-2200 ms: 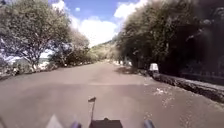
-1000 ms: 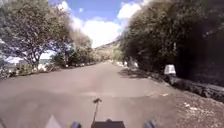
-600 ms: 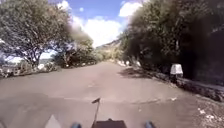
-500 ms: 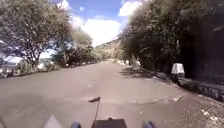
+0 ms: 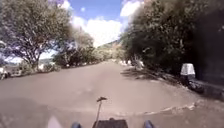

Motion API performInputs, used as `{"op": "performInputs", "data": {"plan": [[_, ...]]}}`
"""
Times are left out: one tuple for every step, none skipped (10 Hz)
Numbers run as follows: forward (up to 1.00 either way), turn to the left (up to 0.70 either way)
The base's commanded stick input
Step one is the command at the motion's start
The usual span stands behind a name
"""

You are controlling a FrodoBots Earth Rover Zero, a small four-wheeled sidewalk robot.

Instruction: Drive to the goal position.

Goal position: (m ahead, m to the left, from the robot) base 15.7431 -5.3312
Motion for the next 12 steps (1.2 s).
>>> {"op": "performInputs", "data": {"plan": [[0.70,-0.35],[0.70,-0.35],[0.70,-0.35],[0.70,-0.33],[0.70,-0.29],[0.70,0.00],[0.70,0.00],[0.70,0.00],[0.70,0.00],[0.70,0.00],[0.70,0.00],[0.70,0.00]]}}
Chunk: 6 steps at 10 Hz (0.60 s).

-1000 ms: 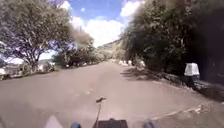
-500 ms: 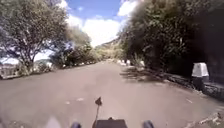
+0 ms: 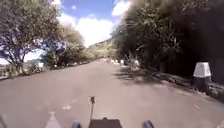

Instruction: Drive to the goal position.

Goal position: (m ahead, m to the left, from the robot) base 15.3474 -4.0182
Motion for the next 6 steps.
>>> {"op": "performInputs", "data": {"plan": [[0.70,0.00],[0.70,0.00],[0.70,0.00],[0.70,0.00],[0.70,0.00],[0.70,0.00]]}}
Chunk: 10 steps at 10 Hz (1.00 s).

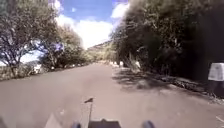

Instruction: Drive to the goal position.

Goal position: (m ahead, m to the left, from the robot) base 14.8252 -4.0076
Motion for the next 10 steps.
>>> {"op": "performInputs", "data": {"plan": [[0.70,0.00],[0.70,0.00],[0.70,0.00],[0.70,0.00],[0.70,0.00],[0.70,0.00],[0.70,0.00],[0.70,0.00],[0.70,0.00],[0.70,0.00]]}}
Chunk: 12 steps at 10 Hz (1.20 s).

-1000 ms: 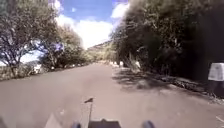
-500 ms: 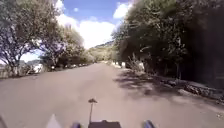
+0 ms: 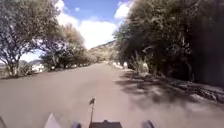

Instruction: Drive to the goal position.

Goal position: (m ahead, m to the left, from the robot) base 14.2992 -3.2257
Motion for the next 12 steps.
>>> {"op": "performInputs", "data": {"plan": [[0.70,-0.06],[0.70,-0.13],[0.70,-0.20],[0.70,-0.35],[0.70,-0.35],[0.70,-0.35],[0.70,-0.25],[0.70,-0.18],[0.70,0.00],[0.70,0.00],[0.70,0.00],[0.70,0.00]]}}
